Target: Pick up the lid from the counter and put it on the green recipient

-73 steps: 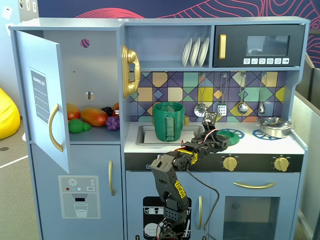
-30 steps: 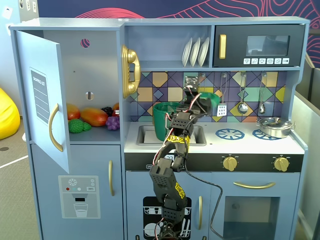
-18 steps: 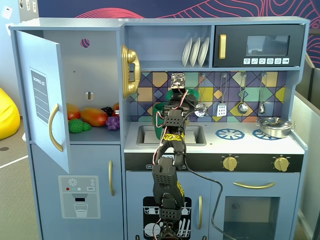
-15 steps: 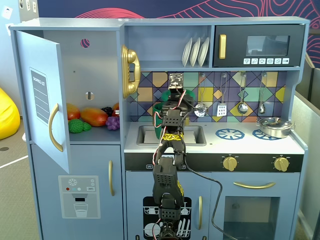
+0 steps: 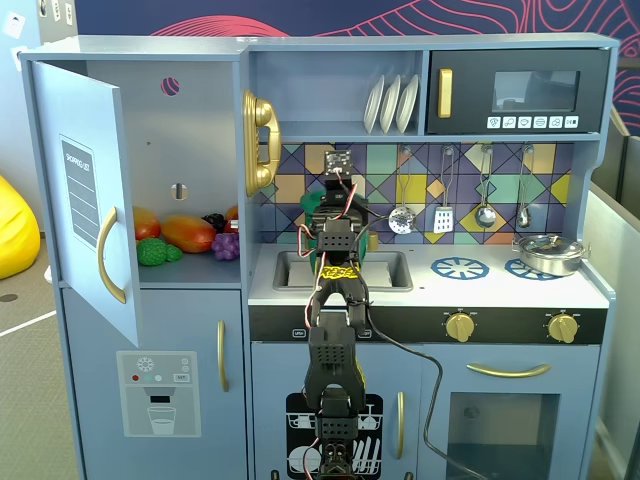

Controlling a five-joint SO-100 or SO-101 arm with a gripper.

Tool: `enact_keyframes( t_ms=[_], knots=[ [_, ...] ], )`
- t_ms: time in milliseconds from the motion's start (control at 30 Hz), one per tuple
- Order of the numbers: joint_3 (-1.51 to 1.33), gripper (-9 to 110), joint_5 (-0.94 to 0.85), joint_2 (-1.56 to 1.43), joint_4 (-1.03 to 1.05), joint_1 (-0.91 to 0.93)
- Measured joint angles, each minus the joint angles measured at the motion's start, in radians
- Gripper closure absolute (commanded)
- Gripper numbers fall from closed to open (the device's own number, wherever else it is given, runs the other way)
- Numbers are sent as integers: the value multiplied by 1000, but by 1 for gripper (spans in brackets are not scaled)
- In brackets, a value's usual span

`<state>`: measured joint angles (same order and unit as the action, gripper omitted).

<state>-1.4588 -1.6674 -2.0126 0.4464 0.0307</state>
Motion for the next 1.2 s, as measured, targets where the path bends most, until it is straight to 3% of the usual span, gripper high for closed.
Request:
enact_keyframes(
  t_ms=[1200],
  knots=[
    [-17,102,-37,17,21,32]
  ],
)
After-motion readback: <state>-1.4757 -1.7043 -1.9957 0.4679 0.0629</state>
